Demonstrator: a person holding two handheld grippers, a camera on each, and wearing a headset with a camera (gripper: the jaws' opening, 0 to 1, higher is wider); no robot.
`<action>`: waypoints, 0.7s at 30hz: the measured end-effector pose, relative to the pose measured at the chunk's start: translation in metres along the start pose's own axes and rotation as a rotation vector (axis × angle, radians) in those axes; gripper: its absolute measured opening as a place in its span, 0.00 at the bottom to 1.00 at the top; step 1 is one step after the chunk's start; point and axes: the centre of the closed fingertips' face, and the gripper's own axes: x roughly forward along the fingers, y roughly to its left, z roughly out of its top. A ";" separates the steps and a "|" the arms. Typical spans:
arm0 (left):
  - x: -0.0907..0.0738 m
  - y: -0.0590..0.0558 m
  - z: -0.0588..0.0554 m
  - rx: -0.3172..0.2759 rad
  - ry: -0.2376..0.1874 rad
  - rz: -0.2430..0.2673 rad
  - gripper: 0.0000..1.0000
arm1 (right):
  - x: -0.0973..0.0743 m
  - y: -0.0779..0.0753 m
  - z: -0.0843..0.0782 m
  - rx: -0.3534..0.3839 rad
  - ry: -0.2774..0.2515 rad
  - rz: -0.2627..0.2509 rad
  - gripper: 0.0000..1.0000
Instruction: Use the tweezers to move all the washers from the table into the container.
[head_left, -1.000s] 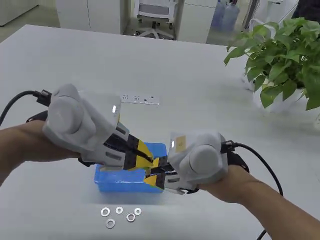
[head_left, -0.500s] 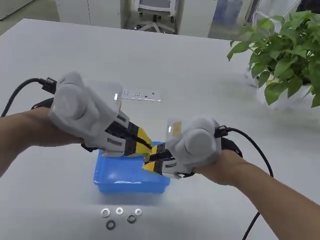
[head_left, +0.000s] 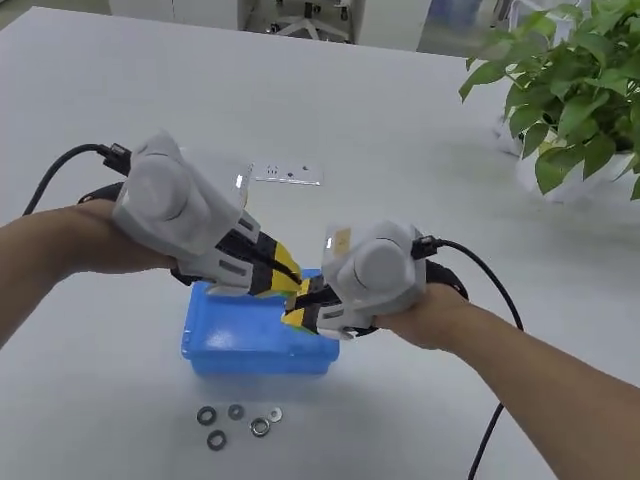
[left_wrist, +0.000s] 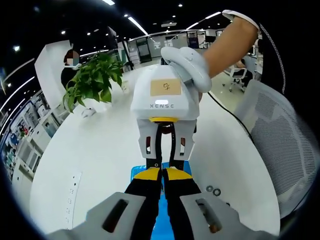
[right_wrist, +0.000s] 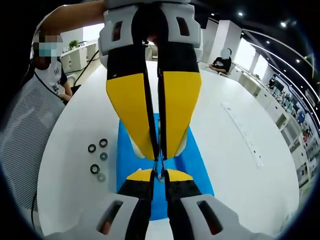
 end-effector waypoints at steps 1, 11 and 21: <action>0.001 0.001 -0.002 -0.005 0.002 -0.003 0.06 | 0.002 0.000 -0.002 0.000 0.005 0.003 0.10; 0.007 0.003 -0.014 -0.035 0.001 -0.014 0.06 | 0.012 -0.001 -0.009 0.013 0.022 0.025 0.10; 0.010 0.001 -0.018 -0.058 -0.008 -0.023 0.06 | 0.015 0.003 -0.014 0.021 0.026 0.037 0.10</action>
